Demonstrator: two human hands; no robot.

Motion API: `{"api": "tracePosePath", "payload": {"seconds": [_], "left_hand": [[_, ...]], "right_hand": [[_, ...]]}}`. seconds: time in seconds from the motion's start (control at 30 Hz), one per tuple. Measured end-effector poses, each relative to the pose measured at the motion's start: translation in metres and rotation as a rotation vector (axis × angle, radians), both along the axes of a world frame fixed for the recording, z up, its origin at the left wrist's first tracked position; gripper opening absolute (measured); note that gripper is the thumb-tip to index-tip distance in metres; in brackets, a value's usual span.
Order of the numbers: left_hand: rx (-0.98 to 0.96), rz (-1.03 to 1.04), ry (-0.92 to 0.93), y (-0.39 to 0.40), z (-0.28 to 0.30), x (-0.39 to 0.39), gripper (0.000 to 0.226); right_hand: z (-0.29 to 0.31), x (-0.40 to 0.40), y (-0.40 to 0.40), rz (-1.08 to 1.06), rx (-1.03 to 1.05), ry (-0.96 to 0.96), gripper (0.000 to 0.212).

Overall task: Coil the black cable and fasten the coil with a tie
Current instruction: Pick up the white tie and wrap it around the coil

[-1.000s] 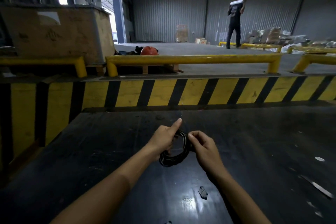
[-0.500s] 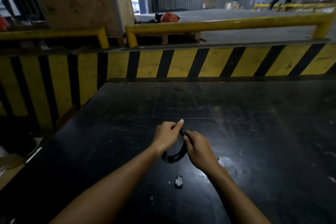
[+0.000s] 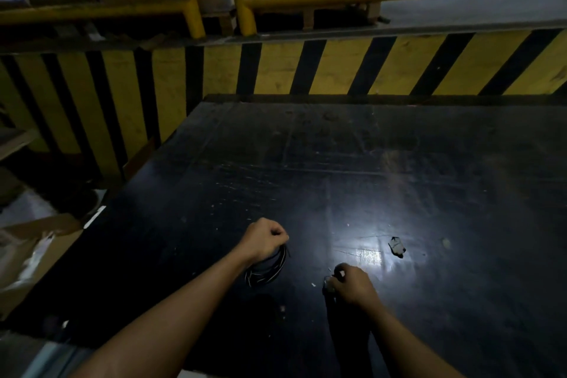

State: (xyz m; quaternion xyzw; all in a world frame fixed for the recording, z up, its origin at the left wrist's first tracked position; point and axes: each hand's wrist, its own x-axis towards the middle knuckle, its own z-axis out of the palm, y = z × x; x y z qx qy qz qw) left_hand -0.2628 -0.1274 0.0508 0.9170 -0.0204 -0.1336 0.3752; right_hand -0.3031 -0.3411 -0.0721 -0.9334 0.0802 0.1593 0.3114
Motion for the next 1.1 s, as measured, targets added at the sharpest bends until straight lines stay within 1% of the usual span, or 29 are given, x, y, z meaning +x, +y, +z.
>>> {"api": "tracePosePath", "payload": {"seconds": [0.1, 0.17, 0.23, 0.3, 0.37, 0.47, 0.53, 0.6, 0.7, 0.77, 0.83, 0.93, 1.0, 1.1], "left_hand": [[-0.011, -0.057, 0.040, 0.001, -0.002, 0.008, 0.015], [-0.006, -0.091, 0.052, 0.001, 0.001, 0.016, 0.016], [-0.015, -0.117, 0.056, 0.000, 0.007, 0.028, 0.017], [-0.040, -0.140, 0.053, -0.003, 0.019, 0.042, 0.018], [-0.074, -0.165, 0.040, -0.007, 0.037, 0.059, 0.020], [-0.102, -0.225, 0.039, -0.014, 0.069, 0.088, 0.022], [-0.185, -0.290, 0.058, -0.018, 0.089, 0.107, 0.020], [-0.265, -0.360, 0.083, -0.024, 0.111, 0.122, 0.018], [-0.323, -0.450, 0.086, -0.036, 0.142, 0.136, 0.015], [-0.370, -0.496, 0.077, -0.043, 0.162, 0.144, 0.016], [-0.411, -0.511, 0.066, -0.047, 0.183, 0.150, 0.017], [-0.474, -0.506, 0.060, -0.050, 0.208, 0.157, 0.025], [-0.458, -0.504, 0.032, -0.053, 0.221, 0.160, 0.029], [-0.462, -0.469, 0.007, -0.058, 0.237, 0.161, 0.022]], "right_hand": [[-0.006, 0.002, 0.007, 0.051, -0.049, -0.019, 0.024], [-0.002, 0.010, 0.007, 0.038, 0.012, -0.007, 0.017], [0.014, 0.023, 0.006, 0.026, 0.110, -0.044, 0.011], [0.045, 0.041, 0.004, 0.031, 0.222, -0.149, 0.004], [0.089, 0.062, 0.001, 0.060, 0.327, -0.263, 0.010], [0.159, 0.089, -0.005, 0.138, 0.371, -0.393, 0.006], [0.199, 0.101, -0.013, 0.183, 0.342, -0.466, 0.011], [0.233, 0.106, -0.021, 0.241, 0.243, -0.514, 0.013], [0.277, 0.113, -0.028, 0.309, 0.150, -0.570, 0.019], [0.303, 0.119, -0.029, 0.316, 0.104, -0.610, 0.022], [0.324, 0.125, -0.031, 0.308, 0.062, -0.647, 0.023], [0.351, 0.133, -0.033, 0.341, -0.010, -0.680, 0.017], [0.363, 0.136, -0.033, 0.360, -0.065, -0.718, 0.014], [0.377, 0.139, -0.032, 0.347, -0.079, -0.784, 0.011]]}}
